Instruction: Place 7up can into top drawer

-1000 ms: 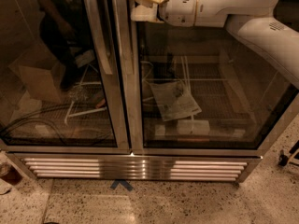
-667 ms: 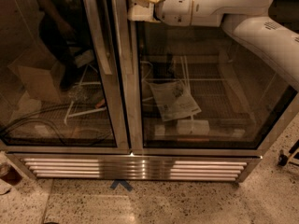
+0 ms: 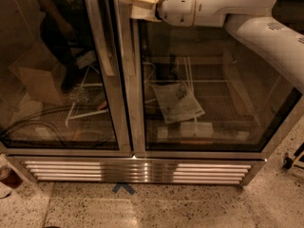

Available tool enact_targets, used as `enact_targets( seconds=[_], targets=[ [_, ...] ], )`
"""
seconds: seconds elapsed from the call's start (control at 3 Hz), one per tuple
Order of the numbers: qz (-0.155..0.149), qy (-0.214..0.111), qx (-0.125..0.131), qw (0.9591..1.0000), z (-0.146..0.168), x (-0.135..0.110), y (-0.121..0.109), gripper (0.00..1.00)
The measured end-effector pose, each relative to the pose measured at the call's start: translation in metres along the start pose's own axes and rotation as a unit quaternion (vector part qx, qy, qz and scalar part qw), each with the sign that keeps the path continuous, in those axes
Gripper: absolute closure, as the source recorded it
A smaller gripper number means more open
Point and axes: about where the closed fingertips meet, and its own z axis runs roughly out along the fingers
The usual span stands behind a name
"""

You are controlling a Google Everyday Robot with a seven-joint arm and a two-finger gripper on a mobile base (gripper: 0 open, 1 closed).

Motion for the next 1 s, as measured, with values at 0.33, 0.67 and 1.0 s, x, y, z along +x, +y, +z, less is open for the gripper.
enact_targets(
  seconds=[0.33,0.67,1.0],
  targets=[
    [0.0,-0.002,0.004,1.0,0.0047,0.0008,0.0004,0.48],
    [0.0,-0.006,0.007,1.0,0.0093,0.0019,0.0024,0.45],
    [0.0,-0.007,0.008,0.9999,0.0082,0.0034,0.0043,0.45]
  ],
)
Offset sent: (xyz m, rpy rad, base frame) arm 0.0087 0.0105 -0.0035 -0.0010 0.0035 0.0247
